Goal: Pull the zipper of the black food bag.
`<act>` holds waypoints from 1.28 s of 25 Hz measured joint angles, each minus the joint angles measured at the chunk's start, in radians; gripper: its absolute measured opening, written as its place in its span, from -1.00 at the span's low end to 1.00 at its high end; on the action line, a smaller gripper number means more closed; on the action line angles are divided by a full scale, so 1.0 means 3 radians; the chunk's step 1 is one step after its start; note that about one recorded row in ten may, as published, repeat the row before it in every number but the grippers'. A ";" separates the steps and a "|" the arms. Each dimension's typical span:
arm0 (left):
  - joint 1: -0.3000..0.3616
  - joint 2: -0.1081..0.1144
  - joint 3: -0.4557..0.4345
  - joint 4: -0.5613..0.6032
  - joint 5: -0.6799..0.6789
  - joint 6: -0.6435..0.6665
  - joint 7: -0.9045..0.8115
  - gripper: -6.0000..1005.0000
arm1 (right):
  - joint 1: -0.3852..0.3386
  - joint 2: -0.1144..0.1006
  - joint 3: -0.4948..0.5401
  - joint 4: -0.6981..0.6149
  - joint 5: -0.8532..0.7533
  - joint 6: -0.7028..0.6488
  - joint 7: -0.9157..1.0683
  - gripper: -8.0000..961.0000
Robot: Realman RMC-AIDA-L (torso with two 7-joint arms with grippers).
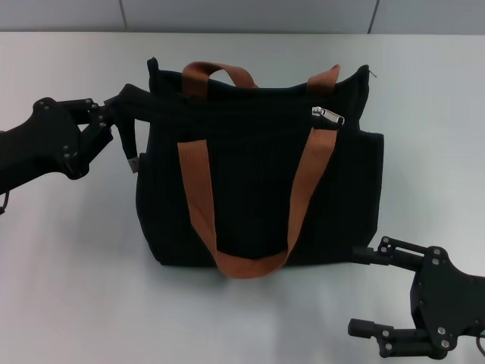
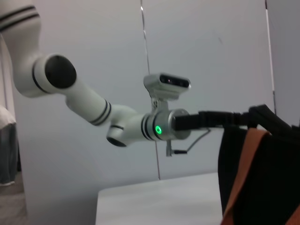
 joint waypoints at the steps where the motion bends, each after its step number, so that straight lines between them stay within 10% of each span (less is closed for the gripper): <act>1: 0.0000 0.0000 0.0000 0.0000 0.0000 0.0000 0.0000 -0.62 | 0.0000 0.0000 0.0000 0.0000 0.0000 0.0000 0.0000 0.70; 16: 0.0068 0.0111 0.0012 0.0178 0.0123 0.0147 -0.0263 -0.61 | 0.0017 0.0035 0.0019 0.0012 -0.0012 0.0148 -0.0023 0.70; 22: 0.0095 0.0280 0.0014 0.0375 0.0134 0.0639 -0.0524 -0.10 | 0.0040 0.0041 0.0010 0.0015 -0.0012 0.0245 -0.0024 0.70; 26: 0.0080 0.0264 0.0058 0.0400 0.0119 0.0786 -0.0463 0.17 | 0.0065 0.0047 0.0005 0.0018 -0.0012 0.0334 -0.0025 0.70; 32: 0.0099 0.0031 0.0565 0.0386 -0.0048 0.0813 0.0061 0.64 | 0.0135 0.0051 0.0006 0.0106 -0.0012 0.0414 -0.0023 0.70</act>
